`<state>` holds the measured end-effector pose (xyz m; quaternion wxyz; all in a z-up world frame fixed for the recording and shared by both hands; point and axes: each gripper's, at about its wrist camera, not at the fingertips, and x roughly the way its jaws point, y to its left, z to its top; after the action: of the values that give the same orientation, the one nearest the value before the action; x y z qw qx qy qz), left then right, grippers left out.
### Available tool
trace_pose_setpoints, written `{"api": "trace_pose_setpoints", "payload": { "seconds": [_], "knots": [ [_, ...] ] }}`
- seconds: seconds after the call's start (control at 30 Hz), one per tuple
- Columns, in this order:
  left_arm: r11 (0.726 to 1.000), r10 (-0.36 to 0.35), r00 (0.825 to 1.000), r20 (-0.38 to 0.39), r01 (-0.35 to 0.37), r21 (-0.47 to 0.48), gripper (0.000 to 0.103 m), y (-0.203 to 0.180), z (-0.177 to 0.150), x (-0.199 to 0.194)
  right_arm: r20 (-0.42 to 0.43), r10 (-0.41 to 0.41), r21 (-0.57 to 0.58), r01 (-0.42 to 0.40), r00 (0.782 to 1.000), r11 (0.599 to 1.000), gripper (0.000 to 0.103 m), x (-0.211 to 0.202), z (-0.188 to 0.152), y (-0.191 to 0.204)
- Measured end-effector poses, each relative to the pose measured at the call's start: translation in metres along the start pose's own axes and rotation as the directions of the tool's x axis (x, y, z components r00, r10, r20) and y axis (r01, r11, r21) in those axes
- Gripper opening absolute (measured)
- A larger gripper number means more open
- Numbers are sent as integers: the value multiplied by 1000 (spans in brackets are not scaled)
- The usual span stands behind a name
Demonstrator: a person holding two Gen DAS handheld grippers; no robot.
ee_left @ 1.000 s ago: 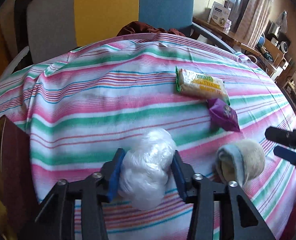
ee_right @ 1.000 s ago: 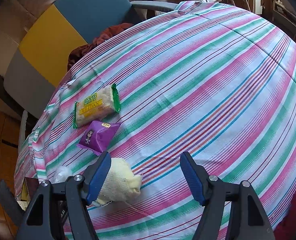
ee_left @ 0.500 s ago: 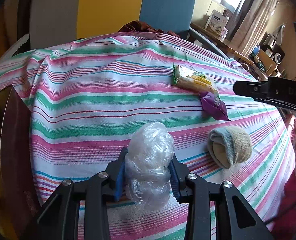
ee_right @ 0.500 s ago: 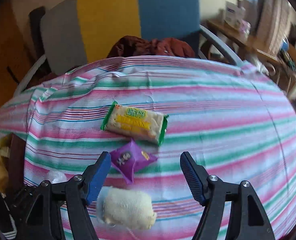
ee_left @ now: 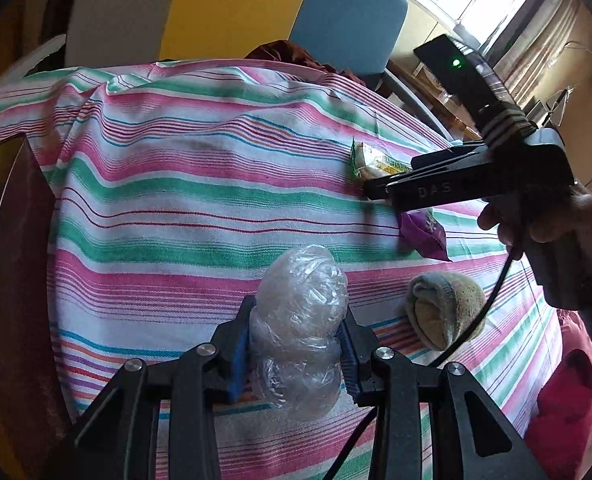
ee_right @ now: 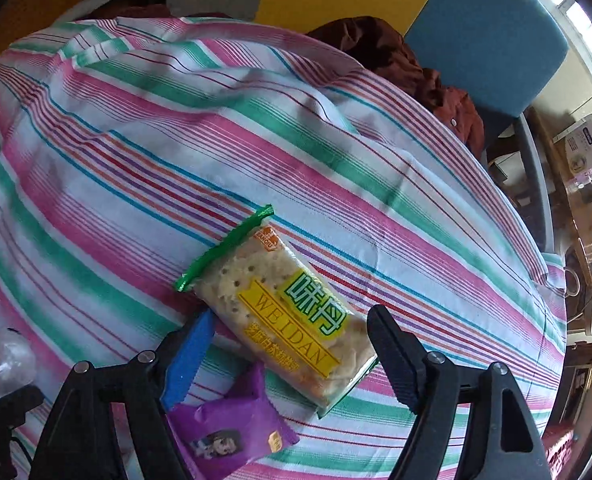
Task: Organize objects
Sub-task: 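Lift the plastic bundle with the left tool while the right tool grasps the WEIDAN packet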
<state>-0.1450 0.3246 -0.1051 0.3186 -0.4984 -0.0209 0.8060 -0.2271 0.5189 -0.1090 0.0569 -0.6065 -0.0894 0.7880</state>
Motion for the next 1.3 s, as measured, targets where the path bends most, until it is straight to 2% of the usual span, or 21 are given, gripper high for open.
{"api": "trace_pose_setpoints", "payload": {
  "seconds": [0.03,0.07,0.1,0.17,0.33,0.47,0.63,0.83,0.9,1.03,1.1,1.23,1.3],
  "knots": [
    [1000,-1,1000,0,1,-2,38,0,0,0,15,24,28,-24,1000,999,78,-1,-2,-4],
    [1000,-1,1000,1,1,-2,38,0,0,0,24,43,57,-44,999,997,68,-2,-4,-8],
    [1000,0,1000,3,0,1,38,-1,0,0,32,44,74,-46,999,996,50,-3,-8,-11],
    [1000,3,1000,5,-3,6,38,-1,-1,0,34,65,119,-68,997,991,31,-4,-19,-18],
    [1000,7,1000,5,-7,14,38,-2,0,0,39,76,250,-83,996,965,29,-8,-56,-38],
    [999,20,1000,-2,-20,31,37,-4,0,-1,-5,32,288,-29,999,957,22,-16,-88,-41],
    [998,23,1000,-19,-22,59,37,-7,-2,-4,-61,6,287,12,998,958,22,-28,-130,-33],
    [995,-12,998,-67,18,96,37,-18,-18,-12,-63,60,331,-35,996,943,23,-39,-163,-30],
    [993,-15,997,-73,23,114,37,-22,-25,-15,-26,48,345,-36,998,938,43,-45,-167,-30],
    [992,-22,996,-86,32,119,42,-23,-31,-22,95,52,431,-88,994,898,50,-62,-163,-43],
    [991,-13,996,-86,24,128,44,-23,-33,-23,136,50,451,-107,989,886,57,-65,-145,-43],
    [991,-4,996,-85,15,134,51,-25,-34,-25,114,40,416,-84,993,906,58,-61,-124,-26],
    [990,1,997,-83,11,140,56,-25,-35,-27,68,7,382,-32,998,924,58,-48,-115,-19]
  ]
}}
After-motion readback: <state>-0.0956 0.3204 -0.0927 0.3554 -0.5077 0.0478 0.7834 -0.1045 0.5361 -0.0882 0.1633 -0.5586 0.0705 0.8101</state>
